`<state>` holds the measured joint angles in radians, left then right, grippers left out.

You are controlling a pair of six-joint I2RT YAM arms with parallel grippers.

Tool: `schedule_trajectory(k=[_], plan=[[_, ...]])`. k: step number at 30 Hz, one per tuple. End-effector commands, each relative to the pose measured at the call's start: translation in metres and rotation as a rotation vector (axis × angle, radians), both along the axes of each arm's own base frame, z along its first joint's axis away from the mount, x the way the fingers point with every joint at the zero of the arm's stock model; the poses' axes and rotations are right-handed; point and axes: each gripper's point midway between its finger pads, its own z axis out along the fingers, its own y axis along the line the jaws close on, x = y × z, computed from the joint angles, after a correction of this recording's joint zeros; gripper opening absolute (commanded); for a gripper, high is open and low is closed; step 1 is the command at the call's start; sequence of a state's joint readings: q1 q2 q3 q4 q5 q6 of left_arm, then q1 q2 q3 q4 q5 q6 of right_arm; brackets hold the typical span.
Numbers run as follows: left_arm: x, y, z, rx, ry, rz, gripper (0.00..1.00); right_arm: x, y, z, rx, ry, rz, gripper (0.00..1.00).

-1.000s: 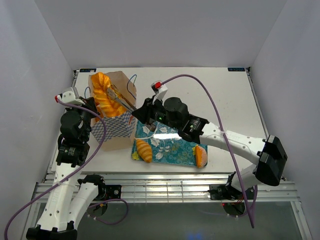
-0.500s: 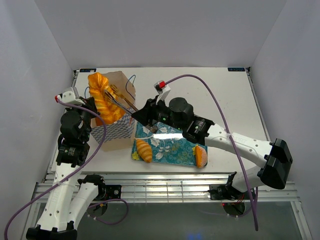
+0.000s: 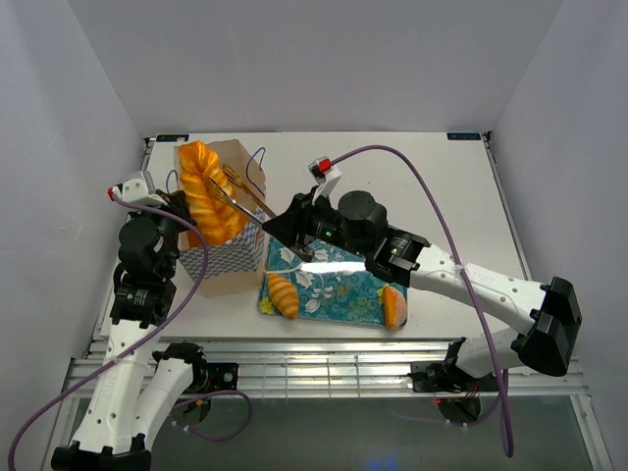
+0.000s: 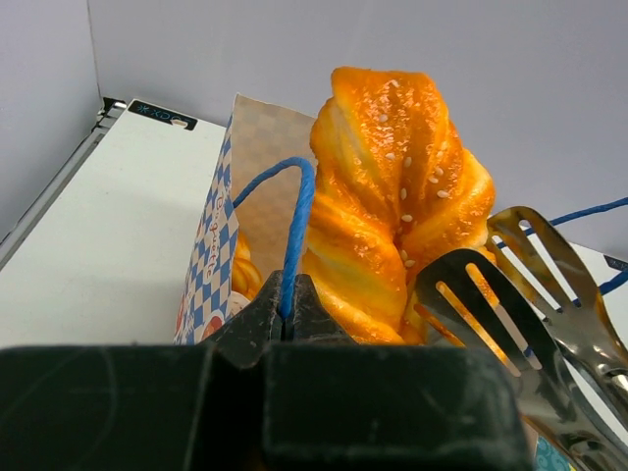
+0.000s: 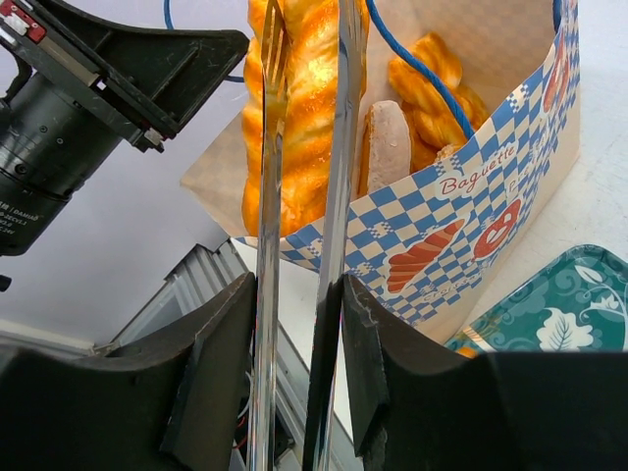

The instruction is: Place the fake bread into the paper bag

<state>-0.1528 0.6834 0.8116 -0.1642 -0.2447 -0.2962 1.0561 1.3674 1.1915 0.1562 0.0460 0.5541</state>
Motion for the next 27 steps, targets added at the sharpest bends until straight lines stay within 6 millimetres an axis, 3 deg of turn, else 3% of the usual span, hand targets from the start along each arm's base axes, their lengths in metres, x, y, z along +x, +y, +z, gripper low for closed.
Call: schedule_trajectory(k=[1, 16, 24, 27], plan=[[-0.002, -0.002, 0.003, 0.001, -0.013, -0.012, 0.0, -0.009, -0.012, 0.057, 0.131, -0.076, -0.001, 0.45], [-0.002, -0.001, 0.003, 0.001, -0.013, -0.006, 0.0, -0.013, -0.017, 0.042, 0.079, -0.05, 0.007, 0.47], [-0.002, -0.001, 0.003, 0.003, -0.012, -0.006, 0.0, -0.033, -0.03, 0.062, 0.081, -0.081, 0.079, 0.47], [-0.002, 0.0, 0.002, 0.003, -0.009, -0.003, 0.0, -0.034, -0.043, 0.065, 0.041, -0.109, 0.06, 0.47]])
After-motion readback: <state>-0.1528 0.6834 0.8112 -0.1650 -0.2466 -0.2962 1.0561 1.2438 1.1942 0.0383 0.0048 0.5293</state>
